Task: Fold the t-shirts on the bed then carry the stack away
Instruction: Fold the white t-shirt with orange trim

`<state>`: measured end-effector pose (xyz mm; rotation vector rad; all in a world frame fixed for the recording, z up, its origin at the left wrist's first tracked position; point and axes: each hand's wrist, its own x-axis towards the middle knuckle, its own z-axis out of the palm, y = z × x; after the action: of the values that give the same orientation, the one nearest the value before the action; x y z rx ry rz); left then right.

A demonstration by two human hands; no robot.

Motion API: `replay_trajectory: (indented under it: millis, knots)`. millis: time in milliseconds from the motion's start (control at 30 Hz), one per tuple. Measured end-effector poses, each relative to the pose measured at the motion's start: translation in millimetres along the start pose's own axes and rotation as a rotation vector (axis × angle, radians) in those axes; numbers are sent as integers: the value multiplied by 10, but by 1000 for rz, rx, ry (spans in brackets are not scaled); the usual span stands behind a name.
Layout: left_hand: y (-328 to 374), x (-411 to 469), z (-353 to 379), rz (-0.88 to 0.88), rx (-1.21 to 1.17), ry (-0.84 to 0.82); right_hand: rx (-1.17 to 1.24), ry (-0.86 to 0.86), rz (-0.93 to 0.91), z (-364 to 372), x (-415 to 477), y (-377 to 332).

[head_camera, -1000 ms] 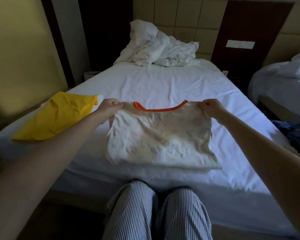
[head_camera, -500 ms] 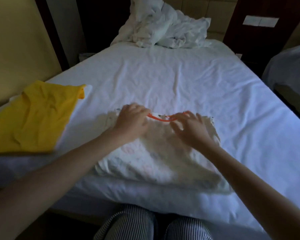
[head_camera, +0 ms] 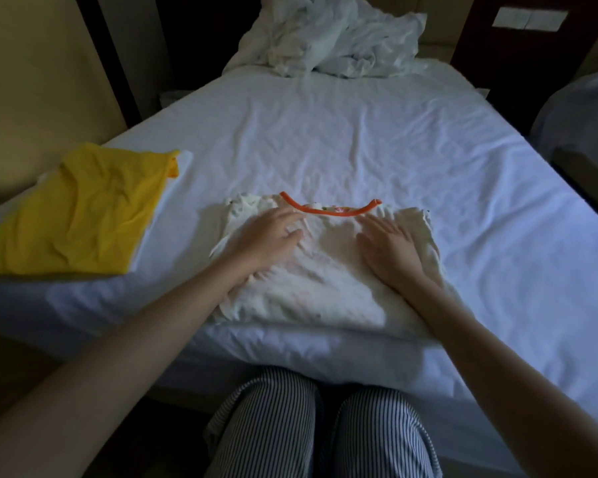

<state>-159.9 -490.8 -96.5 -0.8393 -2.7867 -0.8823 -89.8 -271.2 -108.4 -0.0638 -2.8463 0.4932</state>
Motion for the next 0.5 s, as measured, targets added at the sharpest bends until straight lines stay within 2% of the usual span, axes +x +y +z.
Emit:
replay_trajectory:
  millis: [100, 200, 233, 300, 367, 433, 500]
  knots:
    - [38, -292, -261, -69, -308, 221, 24, 216, 15, -207, -304, 61]
    - [-114, -735, -413, -233, -235, 443, -42, 340, 187, -329, -753, 162]
    - [-159, -905, -429, -322, -206, 457, -51, 326, 301, -342, -887, 213]
    - [-208, -1207, -401, -496, -260, 379, 16, 246, 539, -385, -1101, 281]
    - [-199, -1405, -321, -583, -355, 238, 120, 183, 631, -409, -1208, 306]
    - [-144, -1514, -285, -518, -366, 178, 191, 169, 622, -436, -1264, 269]
    - [-63, -1547, -313, -413, -443, 225, 323, 230, 611, -460, -1272, 225]
